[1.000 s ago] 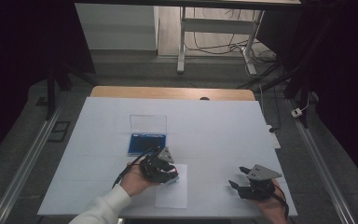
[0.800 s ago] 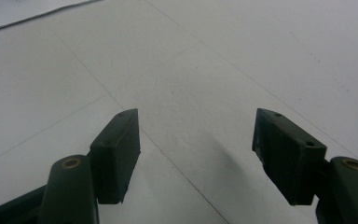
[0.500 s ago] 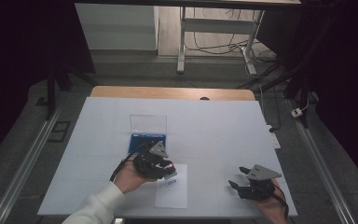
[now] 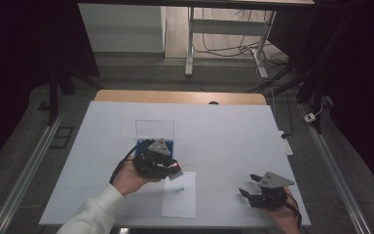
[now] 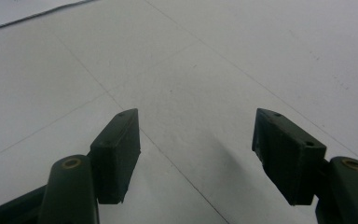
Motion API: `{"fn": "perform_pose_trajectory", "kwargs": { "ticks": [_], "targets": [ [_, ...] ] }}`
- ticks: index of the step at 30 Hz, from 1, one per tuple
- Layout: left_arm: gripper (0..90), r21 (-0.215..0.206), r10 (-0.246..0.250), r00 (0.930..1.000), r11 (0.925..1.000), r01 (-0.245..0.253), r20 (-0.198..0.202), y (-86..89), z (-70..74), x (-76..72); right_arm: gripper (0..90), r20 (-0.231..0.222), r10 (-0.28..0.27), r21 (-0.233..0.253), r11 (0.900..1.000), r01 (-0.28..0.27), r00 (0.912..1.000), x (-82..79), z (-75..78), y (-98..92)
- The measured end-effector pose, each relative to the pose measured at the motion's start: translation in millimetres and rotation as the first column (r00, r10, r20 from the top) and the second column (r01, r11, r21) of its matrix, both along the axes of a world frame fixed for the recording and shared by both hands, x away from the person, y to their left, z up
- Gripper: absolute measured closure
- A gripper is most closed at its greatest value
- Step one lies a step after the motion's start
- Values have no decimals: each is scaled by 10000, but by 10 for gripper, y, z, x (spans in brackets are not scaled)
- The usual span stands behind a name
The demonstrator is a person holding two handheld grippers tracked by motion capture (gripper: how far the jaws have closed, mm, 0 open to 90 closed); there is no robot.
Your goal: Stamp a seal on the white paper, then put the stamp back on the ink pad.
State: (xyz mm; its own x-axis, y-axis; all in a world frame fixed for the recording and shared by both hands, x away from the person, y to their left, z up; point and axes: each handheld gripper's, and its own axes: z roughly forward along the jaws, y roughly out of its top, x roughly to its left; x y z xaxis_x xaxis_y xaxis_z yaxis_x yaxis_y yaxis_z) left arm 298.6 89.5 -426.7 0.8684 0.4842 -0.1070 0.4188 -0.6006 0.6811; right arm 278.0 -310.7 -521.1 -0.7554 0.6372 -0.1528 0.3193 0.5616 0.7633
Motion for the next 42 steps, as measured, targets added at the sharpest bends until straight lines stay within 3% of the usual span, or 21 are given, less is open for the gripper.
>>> {"fn": "perform_pose_trajectory", "kwargs": {
  "ticks": [14,26,32,42],
  "targets": [
    [695,-114,672,9977,9977,-673,-18,196,56,142,318,26,-22,-12,10000,22,10000,4,-2,-1],
    [694,326,1404,9901,9896,-1403,0,315,-14,321,319,-43,65,-35,10000,-65,10000,28,-7,24],
    [695,466,1837,9830,9819,-1836,31,352,-60,441,319,9,27,5,10000,-27,10000,22,2,0],
    [694,983,2709,9626,9577,-2705,94,430,-198,660,321,34,49,-4,10000,-49,10000,20,-2,3]
  ]
}}
